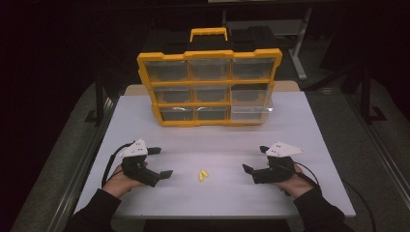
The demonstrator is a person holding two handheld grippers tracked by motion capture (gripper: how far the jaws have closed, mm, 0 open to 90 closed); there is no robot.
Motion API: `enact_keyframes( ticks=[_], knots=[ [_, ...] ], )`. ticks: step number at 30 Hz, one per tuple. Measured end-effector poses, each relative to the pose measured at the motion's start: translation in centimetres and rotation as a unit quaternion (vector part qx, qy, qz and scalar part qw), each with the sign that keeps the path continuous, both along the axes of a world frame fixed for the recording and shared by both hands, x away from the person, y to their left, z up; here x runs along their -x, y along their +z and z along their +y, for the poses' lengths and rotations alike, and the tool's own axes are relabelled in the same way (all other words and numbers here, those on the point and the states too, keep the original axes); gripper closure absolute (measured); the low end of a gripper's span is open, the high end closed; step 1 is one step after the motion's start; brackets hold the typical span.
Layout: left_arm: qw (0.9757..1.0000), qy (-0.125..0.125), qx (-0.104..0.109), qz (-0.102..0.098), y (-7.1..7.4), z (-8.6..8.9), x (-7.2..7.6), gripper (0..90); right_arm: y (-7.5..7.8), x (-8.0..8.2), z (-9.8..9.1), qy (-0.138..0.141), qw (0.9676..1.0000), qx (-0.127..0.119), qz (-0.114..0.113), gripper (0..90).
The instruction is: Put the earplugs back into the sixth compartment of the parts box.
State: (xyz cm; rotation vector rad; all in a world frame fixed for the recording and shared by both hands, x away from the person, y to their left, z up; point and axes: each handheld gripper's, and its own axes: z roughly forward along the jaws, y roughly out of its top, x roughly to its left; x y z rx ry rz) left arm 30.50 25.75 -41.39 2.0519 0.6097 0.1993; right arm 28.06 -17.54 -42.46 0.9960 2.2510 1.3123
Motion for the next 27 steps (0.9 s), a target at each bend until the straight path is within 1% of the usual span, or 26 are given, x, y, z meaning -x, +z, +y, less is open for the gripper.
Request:
enact_keyframes(
  ticks=[2,5,7,10,14,18,23,27],
  knots=[
    [1.0000,-0.002,0.001,-0.001,0.1,-0.1,0.0,0.2,-0.2,0.3,-0.3,0.004,1.0000,0.002,0.000,9.0],
    [1.0000,-0.005,0.002,-0.003,0.2,-0.3,-0.1,0.2,-0.4,0.7,-0.7,0.003,1.0000,0.004,0.002,9.0],
    [1.0000,-0.007,0.003,-0.002,0.3,-0.4,-0.1,0.2,-0.6,0.9,-1.0,0.004,1.0000,0.005,-0.002,9.0],
    [0.9999,-0.010,0.005,-0.002,0.5,-0.6,-0.2,0.2,-0.8,1.1,-1.4,0.006,1.0000,0.004,0.002,9.0],
    [0.9999,-0.012,0.009,-0.003,0.7,-1.0,-0.4,0.2,-0.9,1.0,-1.6,0.002,1.0000,0.001,0.004,9.0],
    [0.9999,-0.015,0.006,0.001,0.8,-1.3,-0.5,0.2,-0.8,0.9,-1.7,0.000,1.0000,-0.001,0.002,9.1],
    [0.9998,-0.019,0.004,-0.002,1.4,-1.9,-0.6,0.2,-0.7,0.6,-1.8,0.000,1.0000,-0.007,0.000,9.1],
    [0.9997,-0.025,0.004,-0.002,1.9,-2.5,-0.8,0.2,-0.7,0.9,-1.8,0.003,1.0000,-0.003,-0.001,9.1]
  ],
)
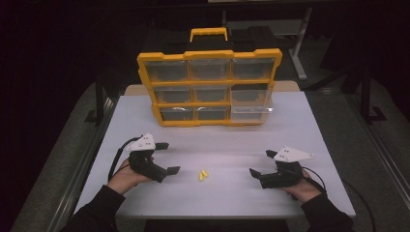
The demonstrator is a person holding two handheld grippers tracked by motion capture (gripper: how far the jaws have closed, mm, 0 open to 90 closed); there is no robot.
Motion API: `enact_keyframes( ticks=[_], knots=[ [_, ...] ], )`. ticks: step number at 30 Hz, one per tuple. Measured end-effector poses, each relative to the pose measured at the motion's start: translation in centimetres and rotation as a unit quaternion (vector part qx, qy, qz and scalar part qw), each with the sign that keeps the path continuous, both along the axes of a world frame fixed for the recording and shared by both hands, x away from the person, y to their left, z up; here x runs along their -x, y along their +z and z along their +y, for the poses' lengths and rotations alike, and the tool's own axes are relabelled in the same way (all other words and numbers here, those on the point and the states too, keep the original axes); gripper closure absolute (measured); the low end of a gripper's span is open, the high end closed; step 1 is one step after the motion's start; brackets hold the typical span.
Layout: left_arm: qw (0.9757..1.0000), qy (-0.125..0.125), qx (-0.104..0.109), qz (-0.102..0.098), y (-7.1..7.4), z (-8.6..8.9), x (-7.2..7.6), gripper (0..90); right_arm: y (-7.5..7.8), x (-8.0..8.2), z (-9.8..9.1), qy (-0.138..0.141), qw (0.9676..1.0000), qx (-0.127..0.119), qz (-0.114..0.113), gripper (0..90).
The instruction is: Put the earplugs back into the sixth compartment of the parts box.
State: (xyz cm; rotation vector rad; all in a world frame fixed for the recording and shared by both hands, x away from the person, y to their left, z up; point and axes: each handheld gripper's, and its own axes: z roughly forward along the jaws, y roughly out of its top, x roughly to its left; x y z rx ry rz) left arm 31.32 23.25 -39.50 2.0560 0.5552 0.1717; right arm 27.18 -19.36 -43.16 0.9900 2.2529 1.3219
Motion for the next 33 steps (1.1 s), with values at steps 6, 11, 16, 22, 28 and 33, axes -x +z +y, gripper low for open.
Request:
enact_keyframes(
  ticks=[6,11,16,22,28,33],
  knots=[
    [0.9999,-0.014,-0.006,-0.001,0.5,-1.0,-0.2,0.2,0.0,-0.1,0.1,-0.001,1.0000,0.000,0.001,9.1],
    [0.9999,-0.013,-0.006,-0.003,0.8,-1.6,-0.3,0.2,0.1,0.0,0.1,0.000,1.0000,0.002,-0.002,9.2],
    [0.9998,-0.019,-0.008,-0.007,1.1,-2.3,-0.3,0.2,0.2,0.0,0.4,0.003,1.0000,0.005,-0.004,9.2],
    [0.9997,-0.024,-0.005,-0.004,1.3,-2.9,-0.5,0.2,0.2,-0.1,0.5,0.006,1.0000,0.002,-0.004,9.1],
    [0.9997,-0.026,-0.002,-0.003,1.5,-4.0,-0.9,0.2,0.2,-0.2,0.5,0.009,1.0000,0.004,-0.003,9.2],
    [0.9996,-0.028,-0.002,-0.003,1.4,-4.7,-1.2,0.2,0.2,-0.1,0.6,0.010,0.9999,0.003,-0.003,9.2]
  ],
)
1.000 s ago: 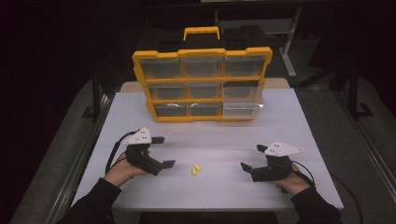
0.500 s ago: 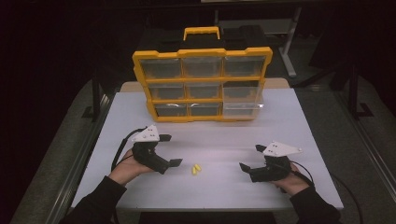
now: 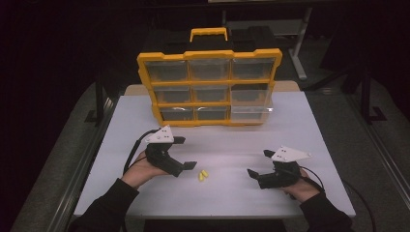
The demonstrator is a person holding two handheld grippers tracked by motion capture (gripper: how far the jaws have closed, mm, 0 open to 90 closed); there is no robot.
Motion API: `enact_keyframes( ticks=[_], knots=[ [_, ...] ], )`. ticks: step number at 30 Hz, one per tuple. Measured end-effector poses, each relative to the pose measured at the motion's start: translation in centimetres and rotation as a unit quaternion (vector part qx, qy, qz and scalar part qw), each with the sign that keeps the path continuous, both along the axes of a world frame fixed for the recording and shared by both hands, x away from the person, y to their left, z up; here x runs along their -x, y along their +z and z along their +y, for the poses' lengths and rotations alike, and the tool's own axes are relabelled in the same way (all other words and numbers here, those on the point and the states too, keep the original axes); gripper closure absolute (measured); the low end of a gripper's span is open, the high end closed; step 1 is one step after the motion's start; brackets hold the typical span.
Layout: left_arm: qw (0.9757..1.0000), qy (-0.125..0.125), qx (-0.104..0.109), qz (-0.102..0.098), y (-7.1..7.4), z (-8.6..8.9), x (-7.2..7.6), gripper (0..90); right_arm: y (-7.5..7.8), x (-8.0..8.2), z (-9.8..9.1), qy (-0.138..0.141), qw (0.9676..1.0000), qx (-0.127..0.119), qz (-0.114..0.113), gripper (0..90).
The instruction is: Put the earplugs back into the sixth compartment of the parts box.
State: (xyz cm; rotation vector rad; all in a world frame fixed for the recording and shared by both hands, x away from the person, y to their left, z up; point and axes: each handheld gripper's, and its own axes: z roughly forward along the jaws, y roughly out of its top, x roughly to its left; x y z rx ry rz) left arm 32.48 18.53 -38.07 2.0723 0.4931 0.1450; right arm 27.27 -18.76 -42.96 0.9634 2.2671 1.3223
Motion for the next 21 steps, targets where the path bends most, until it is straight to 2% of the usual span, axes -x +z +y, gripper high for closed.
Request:
enact_keyframes(
  ticks=[21],
  knots=[
    [0.9999,-0.015,0.007,0.004,-0.3,-3.2,-0.8,0.3,0.1,-0.1,0.1,0.006,1.0000,0.000,-0.002,9.2]
  ],
)
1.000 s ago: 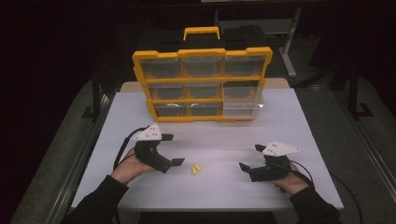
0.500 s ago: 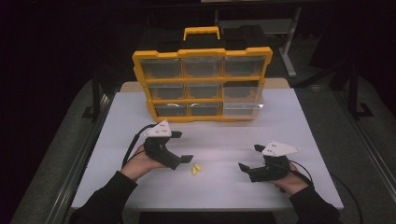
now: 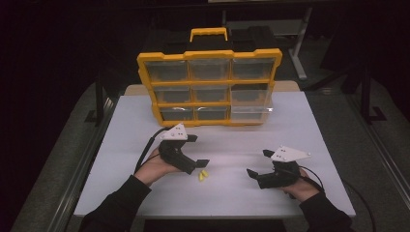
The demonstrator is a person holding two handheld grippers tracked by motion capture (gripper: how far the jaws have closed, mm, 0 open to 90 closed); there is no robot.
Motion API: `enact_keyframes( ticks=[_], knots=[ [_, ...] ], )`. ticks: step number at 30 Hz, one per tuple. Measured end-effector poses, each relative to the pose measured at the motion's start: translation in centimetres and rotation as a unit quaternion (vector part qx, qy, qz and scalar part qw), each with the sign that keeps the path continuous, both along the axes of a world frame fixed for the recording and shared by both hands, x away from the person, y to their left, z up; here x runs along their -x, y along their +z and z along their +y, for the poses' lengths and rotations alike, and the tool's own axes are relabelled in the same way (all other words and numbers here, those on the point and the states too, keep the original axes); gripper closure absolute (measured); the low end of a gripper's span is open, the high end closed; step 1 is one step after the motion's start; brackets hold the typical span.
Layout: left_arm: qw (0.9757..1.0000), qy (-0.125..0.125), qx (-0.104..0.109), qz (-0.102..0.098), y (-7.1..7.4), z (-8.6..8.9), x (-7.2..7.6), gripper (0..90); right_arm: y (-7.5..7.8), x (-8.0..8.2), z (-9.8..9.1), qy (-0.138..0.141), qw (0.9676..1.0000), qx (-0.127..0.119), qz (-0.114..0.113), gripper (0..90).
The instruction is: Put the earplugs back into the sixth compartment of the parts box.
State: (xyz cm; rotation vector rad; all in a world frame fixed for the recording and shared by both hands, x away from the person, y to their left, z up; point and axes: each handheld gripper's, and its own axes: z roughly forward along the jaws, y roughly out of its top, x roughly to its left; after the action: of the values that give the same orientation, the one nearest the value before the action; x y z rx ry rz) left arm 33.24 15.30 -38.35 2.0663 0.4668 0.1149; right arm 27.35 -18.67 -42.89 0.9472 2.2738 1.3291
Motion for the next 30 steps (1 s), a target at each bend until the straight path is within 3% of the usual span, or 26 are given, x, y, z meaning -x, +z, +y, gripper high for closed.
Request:
enact_keyframes(
  ticks=[18,30],
  knots=[
    [0.9996,0.013,-0.020,0.012,-1.5,0.3,0.2,16.8,0.0,0.0,0.0,0.002,1.0000,0.001,0.000,9.2],
    [0.9991,0.006,-0.037,0.020,-2.8,-0.2,0.8,30.7,0.0,0.0,0.0,0.004,1.0000,0.003,0.000,9.3]
  ],
)
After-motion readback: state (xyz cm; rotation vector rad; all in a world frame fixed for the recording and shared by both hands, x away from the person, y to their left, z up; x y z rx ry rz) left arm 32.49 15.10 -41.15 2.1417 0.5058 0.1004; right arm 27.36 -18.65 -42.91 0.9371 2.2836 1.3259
